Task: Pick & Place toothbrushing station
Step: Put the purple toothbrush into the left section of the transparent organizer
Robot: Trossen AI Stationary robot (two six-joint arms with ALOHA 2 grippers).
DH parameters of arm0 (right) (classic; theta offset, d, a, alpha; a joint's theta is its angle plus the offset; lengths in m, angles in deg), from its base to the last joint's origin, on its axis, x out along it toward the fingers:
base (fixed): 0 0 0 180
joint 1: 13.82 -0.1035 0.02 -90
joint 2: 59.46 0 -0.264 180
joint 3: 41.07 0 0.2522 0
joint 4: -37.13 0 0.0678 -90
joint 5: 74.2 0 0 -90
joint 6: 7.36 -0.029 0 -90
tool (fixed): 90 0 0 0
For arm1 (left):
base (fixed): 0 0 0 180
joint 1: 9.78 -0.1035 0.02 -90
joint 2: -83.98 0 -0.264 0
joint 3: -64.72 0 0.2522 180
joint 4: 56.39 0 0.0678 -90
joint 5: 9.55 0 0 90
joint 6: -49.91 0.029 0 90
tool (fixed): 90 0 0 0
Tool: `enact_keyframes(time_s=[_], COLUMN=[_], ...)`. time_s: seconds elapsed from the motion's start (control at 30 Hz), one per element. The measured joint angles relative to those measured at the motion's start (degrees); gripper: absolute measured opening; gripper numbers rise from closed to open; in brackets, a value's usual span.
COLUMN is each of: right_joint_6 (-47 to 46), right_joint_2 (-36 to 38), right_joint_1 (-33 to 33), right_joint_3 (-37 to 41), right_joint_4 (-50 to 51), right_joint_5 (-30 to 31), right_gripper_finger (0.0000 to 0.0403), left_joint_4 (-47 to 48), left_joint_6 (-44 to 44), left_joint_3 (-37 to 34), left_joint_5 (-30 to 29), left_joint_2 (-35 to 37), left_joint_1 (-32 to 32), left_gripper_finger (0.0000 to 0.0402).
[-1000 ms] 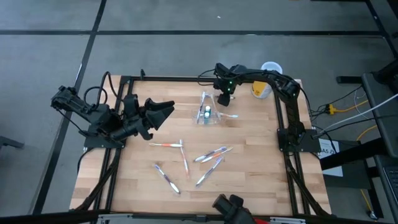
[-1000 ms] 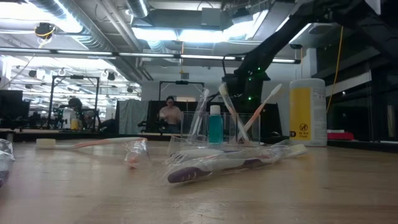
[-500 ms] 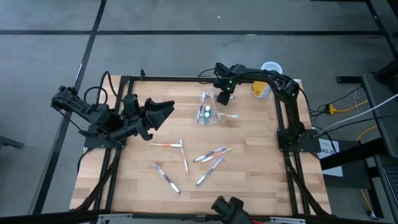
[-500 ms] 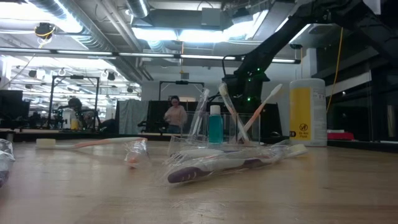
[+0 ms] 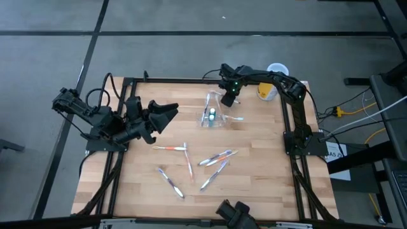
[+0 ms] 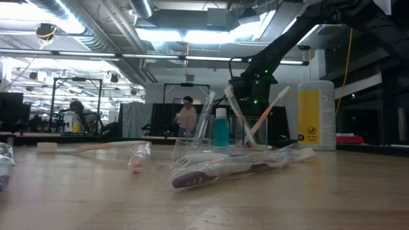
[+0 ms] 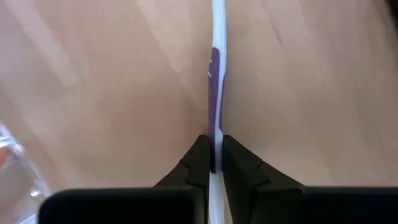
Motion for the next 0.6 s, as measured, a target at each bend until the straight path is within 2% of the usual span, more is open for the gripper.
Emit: enact_keyframes(time_s=[0.23, 0.6], right_joint_6=[-2.87, -5.95], right_joint_2=[1.95, 9.94], right_joint_1=[-0.13, 0.59], right_joint_3=[0.51, 0.37], right_joint_4=[-0.07, 1.87], right_joint_5=[-3.47, -1.88], right_gripper_finger=[0.002, 0.0017], left_joint_4=[0.02, 2.86], left_joint_6=[1.12, 2.84], left_joint_3=[0.01, 0.01], left_joint_5=[-0.04, -2.43], left_joint_2=[0.0, 0.0], left_joint_1=[0.54, 2.4], left_gripper_finger=[0.0184, 0.0184])
